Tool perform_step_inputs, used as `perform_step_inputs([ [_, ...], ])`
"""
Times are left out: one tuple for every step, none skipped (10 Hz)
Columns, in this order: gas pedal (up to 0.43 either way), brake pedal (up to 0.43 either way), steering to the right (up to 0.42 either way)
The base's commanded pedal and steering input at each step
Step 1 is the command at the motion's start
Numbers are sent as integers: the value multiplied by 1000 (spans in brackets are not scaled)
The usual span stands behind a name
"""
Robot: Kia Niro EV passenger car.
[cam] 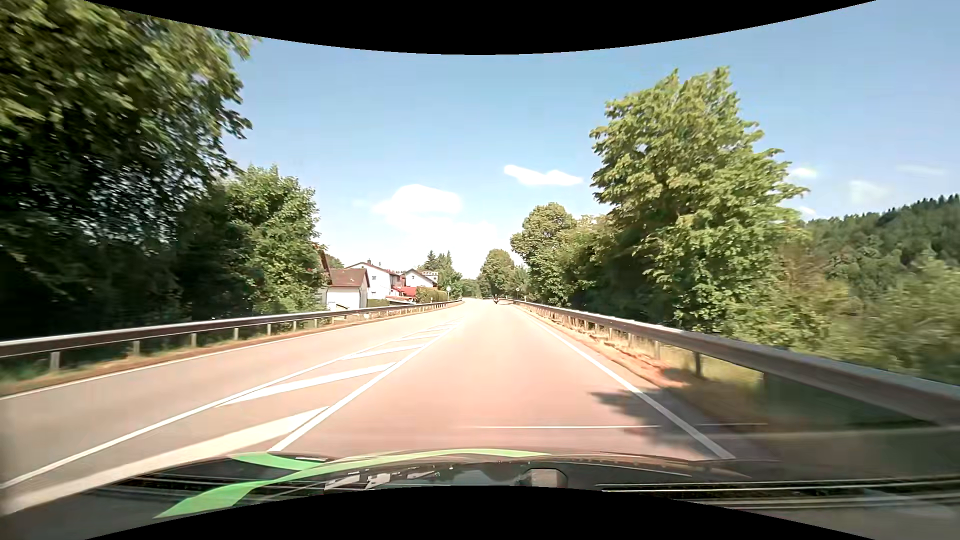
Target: Follow the waypoints while adhering to traffic rules and regulations
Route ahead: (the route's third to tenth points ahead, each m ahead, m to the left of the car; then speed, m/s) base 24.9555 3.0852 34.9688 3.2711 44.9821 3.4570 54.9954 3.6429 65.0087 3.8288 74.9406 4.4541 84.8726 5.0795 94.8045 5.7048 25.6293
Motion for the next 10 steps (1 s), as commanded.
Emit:
perform_step_inputs([
  [280,0,-9],
  [280,0,-9],
  [287,0,-8],
  [287,0,-8],
  [287,0,-8],
  [287,0,-7],
  [287,0,-7],
  [287,0,-6],
  [287,0,-5],
  [287,0,-3],
])
